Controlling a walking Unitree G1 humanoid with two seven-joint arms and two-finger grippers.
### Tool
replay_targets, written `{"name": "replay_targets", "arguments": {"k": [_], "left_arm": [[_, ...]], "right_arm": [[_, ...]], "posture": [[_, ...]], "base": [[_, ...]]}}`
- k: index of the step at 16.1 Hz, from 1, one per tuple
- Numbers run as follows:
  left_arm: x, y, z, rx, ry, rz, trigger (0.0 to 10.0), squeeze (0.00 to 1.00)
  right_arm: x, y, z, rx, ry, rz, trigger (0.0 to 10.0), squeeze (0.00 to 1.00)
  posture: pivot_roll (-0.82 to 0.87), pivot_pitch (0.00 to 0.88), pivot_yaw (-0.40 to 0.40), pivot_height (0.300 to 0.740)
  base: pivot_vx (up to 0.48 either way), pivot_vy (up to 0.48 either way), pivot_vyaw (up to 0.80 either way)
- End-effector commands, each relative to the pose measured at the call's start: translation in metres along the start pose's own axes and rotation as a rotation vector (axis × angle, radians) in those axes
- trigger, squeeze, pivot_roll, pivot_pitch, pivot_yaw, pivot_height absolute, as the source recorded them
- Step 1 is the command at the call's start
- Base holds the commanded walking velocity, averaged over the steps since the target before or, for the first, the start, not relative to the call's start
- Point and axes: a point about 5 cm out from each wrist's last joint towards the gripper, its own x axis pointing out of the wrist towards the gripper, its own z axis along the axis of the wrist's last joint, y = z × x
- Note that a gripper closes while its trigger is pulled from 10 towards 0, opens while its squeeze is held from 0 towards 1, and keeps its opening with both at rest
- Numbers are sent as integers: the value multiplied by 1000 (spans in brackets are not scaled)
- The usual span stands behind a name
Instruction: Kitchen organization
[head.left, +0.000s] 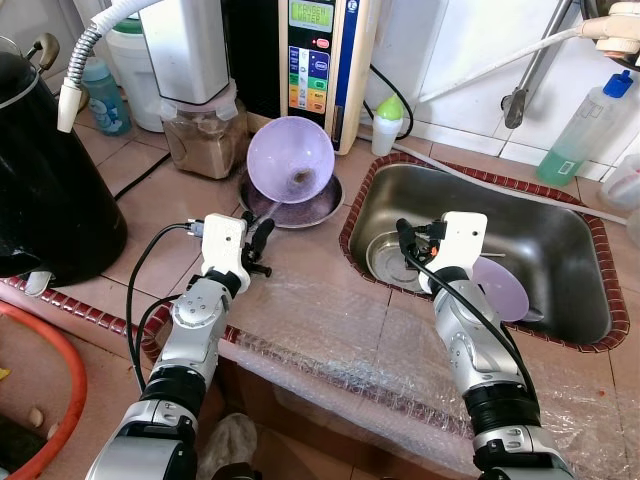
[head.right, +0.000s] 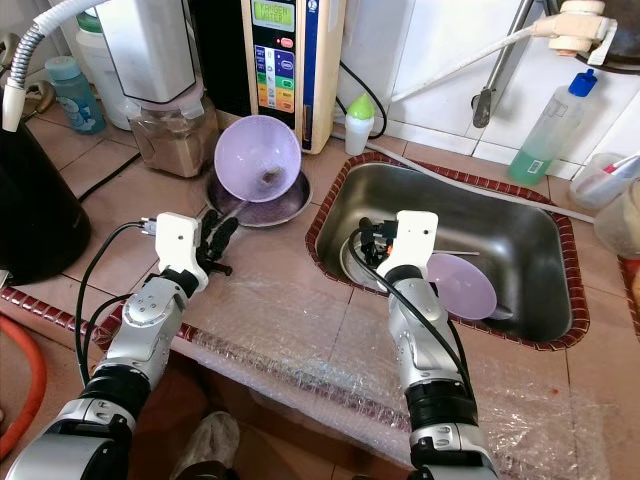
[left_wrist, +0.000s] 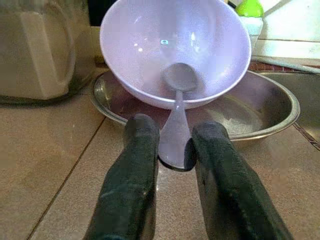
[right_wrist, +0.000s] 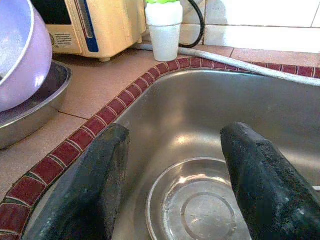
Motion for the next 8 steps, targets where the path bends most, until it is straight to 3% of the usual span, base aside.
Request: {"name": "replay_targets", "arguments": {"k": [1, 3, 8], "left_arm": [[3, 1, 4, 6, -16, 4, 0, 0], [1, 3, 4, 8, -22, 8, 0, 0], [2, 4, 11, 20, -59, 7, 0, 0]], "right_arm": [[-2, 0, 3, 2, -10, 16, 10000, 0], [-3, 14, 6, 58, -19, 140, 10000, 0], [-6, 31, 7, 74, -24, 266, 10000, 0]], "posture": [[-17, 0, -41, 740], [-16, 0, -41, 740], [-15, 0, -41, 740]], "base": [[0, 0, 0], [0, 0, 0], [0, 0, 0]]}}
